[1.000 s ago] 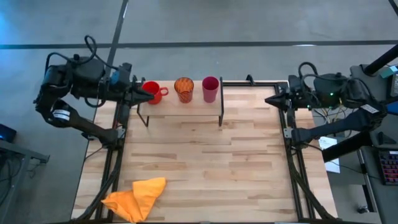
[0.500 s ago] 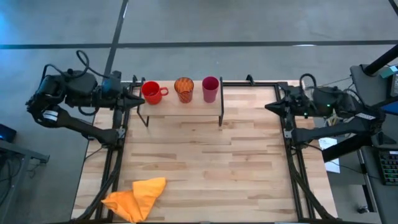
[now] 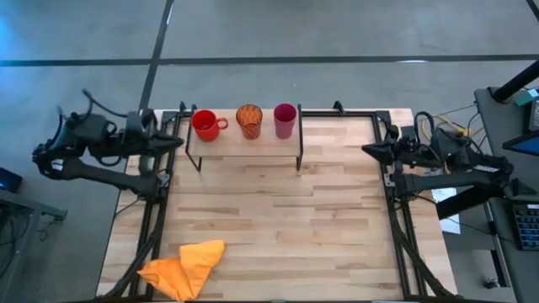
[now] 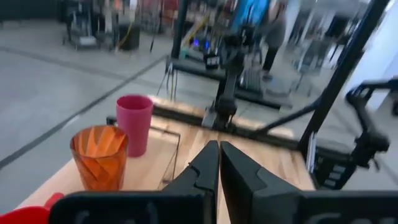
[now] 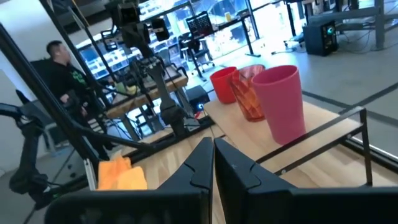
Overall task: Stack small to large cups/mugs on shelf
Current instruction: Return to Home Position
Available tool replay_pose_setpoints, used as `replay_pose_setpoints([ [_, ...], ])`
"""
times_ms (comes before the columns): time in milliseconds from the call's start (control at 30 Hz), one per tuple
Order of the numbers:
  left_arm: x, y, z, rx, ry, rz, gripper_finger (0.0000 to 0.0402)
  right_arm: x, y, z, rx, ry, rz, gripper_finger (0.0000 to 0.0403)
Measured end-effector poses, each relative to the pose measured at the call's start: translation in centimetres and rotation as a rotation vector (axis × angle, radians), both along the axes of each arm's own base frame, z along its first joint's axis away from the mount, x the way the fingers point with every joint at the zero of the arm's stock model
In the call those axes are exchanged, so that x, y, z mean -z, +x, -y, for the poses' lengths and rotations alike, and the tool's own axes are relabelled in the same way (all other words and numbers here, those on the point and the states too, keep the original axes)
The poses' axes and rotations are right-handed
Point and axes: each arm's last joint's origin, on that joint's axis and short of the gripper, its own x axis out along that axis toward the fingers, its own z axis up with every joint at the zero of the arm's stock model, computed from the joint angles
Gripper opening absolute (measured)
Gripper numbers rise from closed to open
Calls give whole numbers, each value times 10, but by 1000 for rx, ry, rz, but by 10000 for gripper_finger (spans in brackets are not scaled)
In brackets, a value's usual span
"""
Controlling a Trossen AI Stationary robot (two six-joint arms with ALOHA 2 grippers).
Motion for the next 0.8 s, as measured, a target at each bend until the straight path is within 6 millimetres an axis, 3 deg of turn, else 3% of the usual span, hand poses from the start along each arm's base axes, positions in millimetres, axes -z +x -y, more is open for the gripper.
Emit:
replay_pose_setpoints([
  [200, 32, -21, -1, 10, -16, 169, 0, 17, -8, 0, 0, 3, 58, 9],
  [467, 74, -28, 2, 158, -27, 395, 0, 37, -10, -2, -69, -64, 282, 9],
  [800, 120, -30, 2, 165, -6, 388, 0, 69, 0, -3, -99, -58, 312, 9],
])
